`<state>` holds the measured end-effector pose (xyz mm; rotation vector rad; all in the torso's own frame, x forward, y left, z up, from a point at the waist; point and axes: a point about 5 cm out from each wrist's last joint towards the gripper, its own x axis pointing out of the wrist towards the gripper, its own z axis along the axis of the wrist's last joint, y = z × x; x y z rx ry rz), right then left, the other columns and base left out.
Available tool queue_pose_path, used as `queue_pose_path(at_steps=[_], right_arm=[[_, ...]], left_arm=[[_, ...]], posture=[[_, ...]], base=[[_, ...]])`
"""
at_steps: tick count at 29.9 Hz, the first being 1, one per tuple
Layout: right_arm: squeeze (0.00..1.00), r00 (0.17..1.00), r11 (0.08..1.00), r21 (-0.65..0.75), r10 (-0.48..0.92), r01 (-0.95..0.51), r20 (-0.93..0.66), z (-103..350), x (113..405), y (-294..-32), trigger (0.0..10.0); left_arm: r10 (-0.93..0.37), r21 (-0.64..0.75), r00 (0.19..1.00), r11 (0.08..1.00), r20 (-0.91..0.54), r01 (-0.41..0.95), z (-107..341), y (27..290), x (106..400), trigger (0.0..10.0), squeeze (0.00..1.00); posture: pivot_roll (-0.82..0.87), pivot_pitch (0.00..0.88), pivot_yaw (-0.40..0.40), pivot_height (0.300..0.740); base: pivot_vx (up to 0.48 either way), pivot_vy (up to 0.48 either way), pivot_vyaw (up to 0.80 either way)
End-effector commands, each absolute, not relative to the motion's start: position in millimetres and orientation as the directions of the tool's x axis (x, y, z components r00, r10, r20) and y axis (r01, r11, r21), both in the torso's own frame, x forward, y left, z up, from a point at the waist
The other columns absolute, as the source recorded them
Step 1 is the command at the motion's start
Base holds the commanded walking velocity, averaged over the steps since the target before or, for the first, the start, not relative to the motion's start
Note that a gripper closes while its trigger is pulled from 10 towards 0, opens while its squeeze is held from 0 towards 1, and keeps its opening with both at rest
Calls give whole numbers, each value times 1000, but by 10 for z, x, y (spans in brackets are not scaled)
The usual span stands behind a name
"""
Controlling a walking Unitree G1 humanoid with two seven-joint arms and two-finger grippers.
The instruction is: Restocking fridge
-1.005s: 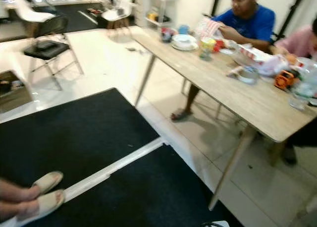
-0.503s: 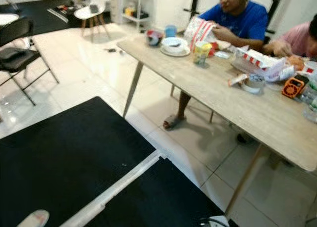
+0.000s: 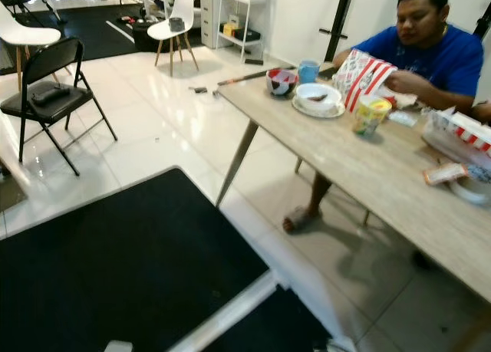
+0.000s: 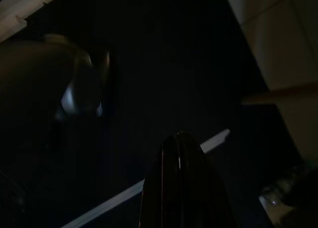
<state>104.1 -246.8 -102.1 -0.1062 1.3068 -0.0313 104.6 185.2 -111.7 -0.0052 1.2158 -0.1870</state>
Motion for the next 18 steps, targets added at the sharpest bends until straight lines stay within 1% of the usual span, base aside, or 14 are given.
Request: queue_pose_path(at_steps=[1,2,12,14,18], right_arm=[[0,283,994,-106,-93,-32,-955,-998,1106,-2490,10000],[0,283,994,-107,-93,-32,-955,-998,1105,-2490,10000],[0,278,994,-108,-94,-35,-956,-1002,1097,-2485,10000],[0,278,993,-110,-97,-32,-956,-1002,1095,-2485,10000],[0,277,993,-116,-102,-34,-955,-1003,1092,-2487,10000]], left_arm=[[-152,-115,275,982,-949,147,-1156,1835,904,10000,0],[-152,-115,275,982,-949,147,-1156,1835,904,10000,0],[-151,-113,276,983,-949,147,-1156,1840,903,10000,0],[-151,-113,276,983,-949,147,-1156,1840,903,10000,0],[-149,-111,276,983,-950,149,-1155,1842,904,10000,0]], posture=[[-21,0,9,740],[-21,0,9,740],[-20,0,12,740],[-20,0,11,740],[-20,0,11,740]], base=[[431,0,0],[431,0,0],[430,0,-780],[431,0,-475],[412,0,0]])
